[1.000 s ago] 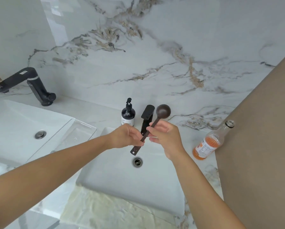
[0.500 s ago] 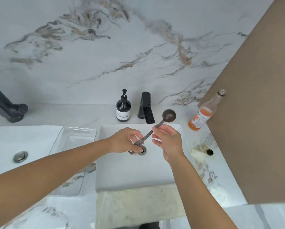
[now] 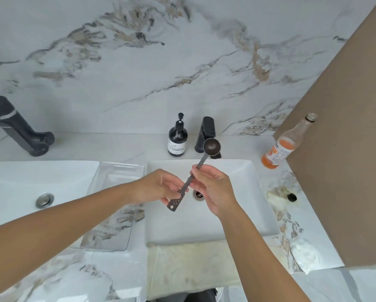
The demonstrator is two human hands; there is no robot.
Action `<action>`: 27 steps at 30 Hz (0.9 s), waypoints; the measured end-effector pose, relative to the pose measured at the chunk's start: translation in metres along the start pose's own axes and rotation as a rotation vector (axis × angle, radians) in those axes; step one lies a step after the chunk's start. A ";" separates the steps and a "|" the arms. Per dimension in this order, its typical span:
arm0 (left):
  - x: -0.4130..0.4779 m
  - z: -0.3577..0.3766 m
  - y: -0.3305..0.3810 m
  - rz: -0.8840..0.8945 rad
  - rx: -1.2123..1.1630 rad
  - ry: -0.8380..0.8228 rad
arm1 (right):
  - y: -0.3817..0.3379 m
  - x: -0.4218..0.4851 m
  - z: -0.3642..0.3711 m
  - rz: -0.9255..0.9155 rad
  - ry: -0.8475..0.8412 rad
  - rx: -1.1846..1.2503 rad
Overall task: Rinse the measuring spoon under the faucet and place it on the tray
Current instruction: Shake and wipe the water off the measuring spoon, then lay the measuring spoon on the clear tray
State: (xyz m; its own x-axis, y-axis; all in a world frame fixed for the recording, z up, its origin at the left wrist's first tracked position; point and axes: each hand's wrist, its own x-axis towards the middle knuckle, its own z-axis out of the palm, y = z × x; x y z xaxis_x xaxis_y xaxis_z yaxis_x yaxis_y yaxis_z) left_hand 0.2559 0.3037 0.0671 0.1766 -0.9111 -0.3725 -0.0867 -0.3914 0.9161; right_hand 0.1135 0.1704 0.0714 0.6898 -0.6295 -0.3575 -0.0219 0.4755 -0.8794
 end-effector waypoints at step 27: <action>-0.076 -0.059 -0.130 -0.751 0.330 0.129 | 0.144 0.041 0.164 0.695 -0.171 -0.419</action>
State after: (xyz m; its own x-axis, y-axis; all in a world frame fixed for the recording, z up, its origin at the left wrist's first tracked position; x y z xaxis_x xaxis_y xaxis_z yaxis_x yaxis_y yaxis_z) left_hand 0.3113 0.4318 -0.0149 0.4114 -0.3782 -0.8293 -0.1808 -0.9256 0.3324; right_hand 0.2574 0.3137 -0.0180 0.5193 -0.1582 -0.8398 -0.7283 0.4322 -0.5318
